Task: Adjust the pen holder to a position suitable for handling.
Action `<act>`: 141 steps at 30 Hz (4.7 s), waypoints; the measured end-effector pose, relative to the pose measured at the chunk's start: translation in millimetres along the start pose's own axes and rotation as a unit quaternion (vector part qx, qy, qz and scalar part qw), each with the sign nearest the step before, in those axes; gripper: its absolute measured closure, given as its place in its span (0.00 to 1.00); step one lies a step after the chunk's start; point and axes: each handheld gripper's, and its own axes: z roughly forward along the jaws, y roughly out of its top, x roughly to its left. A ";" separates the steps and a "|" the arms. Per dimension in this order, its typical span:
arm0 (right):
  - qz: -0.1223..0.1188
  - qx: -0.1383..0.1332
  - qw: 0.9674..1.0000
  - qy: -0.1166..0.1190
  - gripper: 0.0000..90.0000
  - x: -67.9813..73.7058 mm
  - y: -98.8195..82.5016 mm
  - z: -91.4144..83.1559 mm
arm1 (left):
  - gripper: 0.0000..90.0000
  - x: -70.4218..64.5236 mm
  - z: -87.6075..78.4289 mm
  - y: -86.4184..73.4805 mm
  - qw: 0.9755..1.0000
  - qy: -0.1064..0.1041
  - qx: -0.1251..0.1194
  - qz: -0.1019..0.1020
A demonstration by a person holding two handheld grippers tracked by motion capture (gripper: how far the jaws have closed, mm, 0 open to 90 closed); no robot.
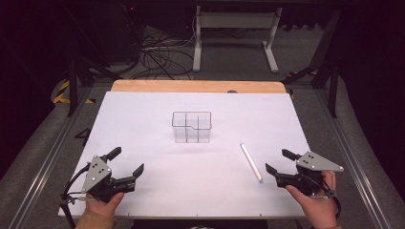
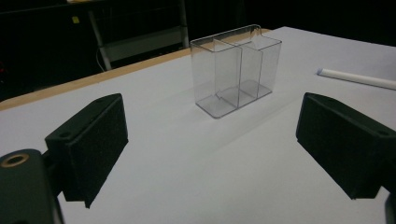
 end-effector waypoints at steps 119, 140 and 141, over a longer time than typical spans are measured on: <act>0.125 0.309 0.943 0.006 0.43 -1.7 63.8 109.0 | 0.12 0.5 14.4 4.3 1.000 0.004 -0.003 0.024; 0.124 0.393 0.911 -0.035 0.60 3.2 59.4 132.7 | 0.12 0.4 14.6 3.9 1.000 0.005 -0.002 0.024; 0.125 0.397 0.909 -0.037 0.63 3.3 59.0 134.5 | 0.12 0.3 14.8 3.8 1.000 0.005 -0.003 0.024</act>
